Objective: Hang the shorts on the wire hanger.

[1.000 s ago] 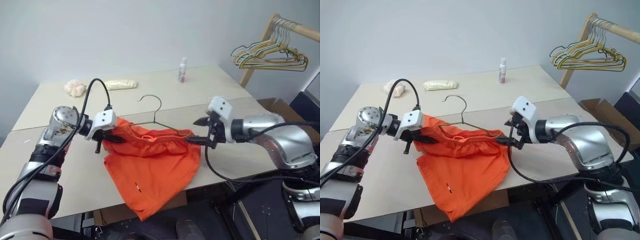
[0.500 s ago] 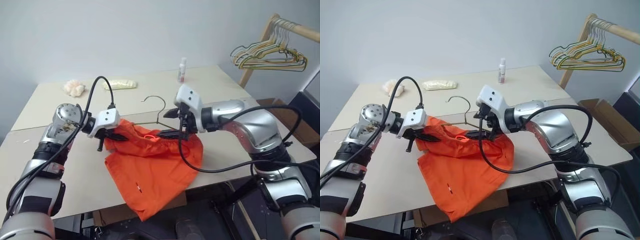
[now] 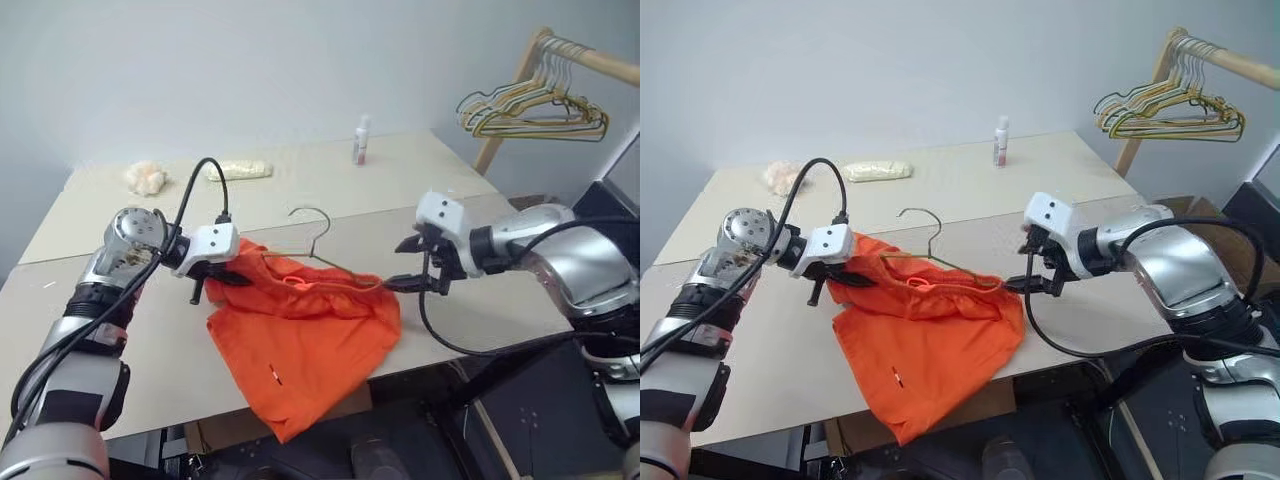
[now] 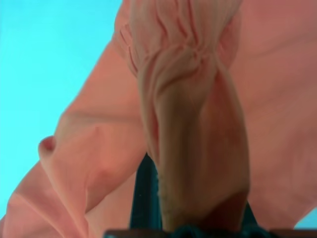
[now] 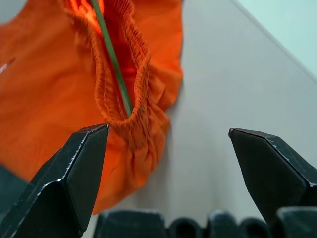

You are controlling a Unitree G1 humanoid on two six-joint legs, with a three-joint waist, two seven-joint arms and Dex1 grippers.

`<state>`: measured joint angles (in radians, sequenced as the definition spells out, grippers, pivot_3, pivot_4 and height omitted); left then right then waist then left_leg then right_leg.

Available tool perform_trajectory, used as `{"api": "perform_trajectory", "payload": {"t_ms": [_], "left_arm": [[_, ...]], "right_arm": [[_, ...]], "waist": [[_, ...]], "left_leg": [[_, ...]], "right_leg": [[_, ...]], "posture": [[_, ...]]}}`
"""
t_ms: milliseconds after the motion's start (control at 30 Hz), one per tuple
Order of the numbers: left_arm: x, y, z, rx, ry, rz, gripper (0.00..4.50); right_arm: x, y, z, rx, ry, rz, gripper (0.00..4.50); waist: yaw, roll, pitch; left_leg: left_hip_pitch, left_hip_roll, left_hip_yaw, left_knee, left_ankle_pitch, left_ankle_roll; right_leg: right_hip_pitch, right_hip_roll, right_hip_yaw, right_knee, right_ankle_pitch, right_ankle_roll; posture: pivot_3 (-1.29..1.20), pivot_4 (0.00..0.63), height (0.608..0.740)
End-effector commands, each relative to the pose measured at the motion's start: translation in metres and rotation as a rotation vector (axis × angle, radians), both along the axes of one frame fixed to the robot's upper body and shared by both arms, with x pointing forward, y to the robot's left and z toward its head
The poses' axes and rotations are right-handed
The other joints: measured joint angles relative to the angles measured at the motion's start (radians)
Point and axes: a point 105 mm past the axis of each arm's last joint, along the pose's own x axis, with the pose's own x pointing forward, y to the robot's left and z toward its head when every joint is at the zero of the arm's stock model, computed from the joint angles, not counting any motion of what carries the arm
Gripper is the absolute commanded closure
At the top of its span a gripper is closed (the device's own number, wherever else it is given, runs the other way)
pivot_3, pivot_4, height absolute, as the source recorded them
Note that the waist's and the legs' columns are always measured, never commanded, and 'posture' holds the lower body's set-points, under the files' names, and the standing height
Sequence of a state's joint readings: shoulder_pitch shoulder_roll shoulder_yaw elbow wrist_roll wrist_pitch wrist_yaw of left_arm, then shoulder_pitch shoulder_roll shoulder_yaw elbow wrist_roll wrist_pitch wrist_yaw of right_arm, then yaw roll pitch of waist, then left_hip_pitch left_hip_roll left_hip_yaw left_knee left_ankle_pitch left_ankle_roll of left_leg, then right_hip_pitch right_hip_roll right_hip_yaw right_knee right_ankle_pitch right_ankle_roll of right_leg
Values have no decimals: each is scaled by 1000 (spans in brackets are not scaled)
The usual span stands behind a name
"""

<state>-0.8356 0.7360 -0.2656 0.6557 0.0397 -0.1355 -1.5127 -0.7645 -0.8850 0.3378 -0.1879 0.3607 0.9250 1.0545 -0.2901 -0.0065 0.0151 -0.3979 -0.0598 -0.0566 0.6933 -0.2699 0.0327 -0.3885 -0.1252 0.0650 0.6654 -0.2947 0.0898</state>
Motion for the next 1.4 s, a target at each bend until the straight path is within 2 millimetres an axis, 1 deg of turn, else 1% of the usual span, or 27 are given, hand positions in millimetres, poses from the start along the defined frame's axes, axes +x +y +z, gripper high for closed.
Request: {"api": "perform_trajectory", "payload": {"t_ms": [33,267,400,600,700,800,933,967,1033,1067,1200,1300,1367,1400], "left_arm": [[9,0,16,20,-71,-5,4500],[12,-3,20,21,-88,-5,4500],[12,-4,18,30,-86,-13,4500],[14,-13,20,0,-86,-28,4500],[14,-15,21,-8,-88,-31,4500],[13,-16,20,-9,-87,-35,4500],[13,-15,18,-5,-87,-38,4500],[13,-15,18,-1,-87,-39,4500],[12,-14,17,10,-90,-43,4500],[12,-13,16,18,-94,-49,4500],[12,-16,15,20,-111,-64,4500],[13,-24,22,-53,-132,-80,4500],[8,-31,37,-180,-103,-119,3904],[6,-32,42,-210,-82,-125,3698]], "right_arm": [[2,8,-4,-37,-24,28,18],[-1,22,-15,-49,0,61,18],[4,32,-20,-55,7,62,18],[15,46,-38,-128,23,43,18],[19,47,-41,-140,33,31,578],[22,48,-43,-150,41,20,1559],[24,46,-44,-159,45,15,2983],[24,45,-43,-159,45,19,3419],[21,44,-41,-160,43,37,4151],[20,44,-41,-162,42,44,4444],[14,46,-40,-154,43,72,4478],[9,47,-39,-120,61,75,4478],[5,44,-38,-84,82,51,4500],[3,42,-38,-74,88,44,4500]], "waist": [[0,0,0],[1,0,0],[0,0,0],[-2,0,0],[-2,0,0],[-2,0,0],[-3,0,0],[-3,0,0],[-4,0,0],[-5,0,0],[-5,0,0],[-5,0,0],[-4,0,0],[-3,0,0]], "left_leg": [[0,0,0,0,0,0],[-1,-1,0,0,0,0],[-1,-1,0,0,0,0],[-1,-1,0,0,0,0],[-1,-1,0,1,0,0],[-1,-1,-1,1,0,0],[-1,-1,-1,1,0,0],[-1,-1,-1,1,0,0],[-1,-1,-1,1,0,0],[-1,-1,-1,1,0,0],[-1,-1,-1,1,0,0],[-1,-1,-1,1,0,0],[-1,-1,-1,1,0,0],[-1,-1,-1,1,0,0]], "right_leg": [[0,0,0,0,0,0],[0,-1,0,1,0,0],[0,-1,0,1,0,0],[0,0,0,2,0,0],[0,-1,0,3,0,0],[0,-1,0,6,0,0],[0,-1,0,6,0,0],[0,-1,0,6,0,0],[0,-1,0,6,0,0],[0,-1,0,6,0,0],[-1,-1,0,6,0,0],[0,-1,0,6,0,0],[-1,-1,0,6,0,0],[-1,-1,0,6,0,0]], "posture": [[-244,0,740],[-244,0,740],[-249,0,740],[-250,0,740],[-251,0,740],[-253,0,740],[-255,0,740],[-256,0,740],[-259,0,740],[-259,0,740],[-264,0,740],[-265,0,740],[-267,0,740],[-269,0,740]]}}
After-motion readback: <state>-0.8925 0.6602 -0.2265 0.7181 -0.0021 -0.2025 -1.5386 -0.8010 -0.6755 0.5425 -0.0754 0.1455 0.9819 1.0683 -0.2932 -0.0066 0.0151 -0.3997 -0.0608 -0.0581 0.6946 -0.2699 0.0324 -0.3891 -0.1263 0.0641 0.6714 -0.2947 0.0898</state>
